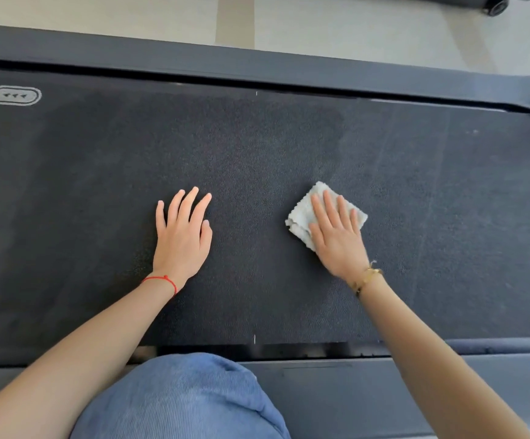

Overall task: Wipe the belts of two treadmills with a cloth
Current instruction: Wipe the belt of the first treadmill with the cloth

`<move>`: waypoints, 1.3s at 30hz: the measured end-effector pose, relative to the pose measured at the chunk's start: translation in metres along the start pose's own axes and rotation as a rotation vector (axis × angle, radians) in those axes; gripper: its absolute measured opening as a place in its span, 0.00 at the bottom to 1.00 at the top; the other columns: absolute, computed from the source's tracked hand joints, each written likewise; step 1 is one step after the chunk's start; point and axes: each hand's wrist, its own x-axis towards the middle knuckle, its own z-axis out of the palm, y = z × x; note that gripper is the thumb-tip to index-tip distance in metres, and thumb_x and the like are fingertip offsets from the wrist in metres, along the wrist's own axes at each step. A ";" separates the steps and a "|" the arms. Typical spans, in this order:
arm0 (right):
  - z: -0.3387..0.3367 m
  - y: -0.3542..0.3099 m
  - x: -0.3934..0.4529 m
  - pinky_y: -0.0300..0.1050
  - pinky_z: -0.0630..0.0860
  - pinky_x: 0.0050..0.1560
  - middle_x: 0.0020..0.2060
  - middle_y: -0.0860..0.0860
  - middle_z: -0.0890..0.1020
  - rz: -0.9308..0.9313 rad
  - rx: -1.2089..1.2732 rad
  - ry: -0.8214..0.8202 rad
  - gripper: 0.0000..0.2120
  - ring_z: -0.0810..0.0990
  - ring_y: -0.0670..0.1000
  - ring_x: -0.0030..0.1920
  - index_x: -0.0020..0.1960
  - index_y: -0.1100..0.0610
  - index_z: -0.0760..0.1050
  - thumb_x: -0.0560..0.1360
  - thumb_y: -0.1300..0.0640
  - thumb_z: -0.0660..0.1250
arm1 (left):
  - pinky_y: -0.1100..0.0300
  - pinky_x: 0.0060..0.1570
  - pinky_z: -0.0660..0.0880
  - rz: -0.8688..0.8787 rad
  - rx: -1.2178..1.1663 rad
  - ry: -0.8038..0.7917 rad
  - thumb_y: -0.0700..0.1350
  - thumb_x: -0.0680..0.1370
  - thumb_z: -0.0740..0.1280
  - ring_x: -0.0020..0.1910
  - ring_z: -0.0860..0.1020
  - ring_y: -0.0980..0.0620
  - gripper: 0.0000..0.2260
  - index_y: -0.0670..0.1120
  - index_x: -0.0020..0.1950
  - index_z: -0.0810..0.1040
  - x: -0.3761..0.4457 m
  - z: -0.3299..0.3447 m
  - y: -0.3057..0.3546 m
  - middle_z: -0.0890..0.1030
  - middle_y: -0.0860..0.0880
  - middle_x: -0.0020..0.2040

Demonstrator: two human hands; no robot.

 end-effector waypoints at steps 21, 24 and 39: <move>0.010 -0.021 -0.021 0.56 0.36 0.78 0.80 0.47 0.41 0.080 0.072 -0.011 0.26 0.37 0.54 0.79 0.81 0.48 0.40 0.85 0.48 0.43 | 0.37 0.77 0.53 0.022 -0.023 0.033 0.43 0.82 0.59 0.78 0.62 0.43 0.22 0.47 0.76 0.68 0.002 0.007 -0.010 0.67 0.45 0.77; 0.025 -0.046 -0.068 0.56 0.37 0.78 0.80 0.45 0.40 -0.105 -0.019 -0.032 0.26 0.35 0.54 0.79 0.81 0.47 0.40 0.85 0.47 0.42 | 0.37 0.77 0.53 0.031 -0.054 0.054 0.42 0.82 0.59 0.77 0.63 0.43 0.21 0.48 0.76 0.69 0.001 0.008 -0.011 0.68 0.45 0.77; 0.007 0.032 -0.064 0.54 0.40 0.79 0.80 0.47 0.40 -0.052 -0.069 -0.016 0.26 0.39 0.54 0.80 0.80 0.49 0.39 0.85 0.47 0.42 | 0.34 0.75 0.54 -0.108 -0.045 0.055 0.49 0.80 0.65 0.77 0.63 0.41 0.22 0.41 0.71 0.72 0.006 0.011 0.017 0.70 0.41 0.75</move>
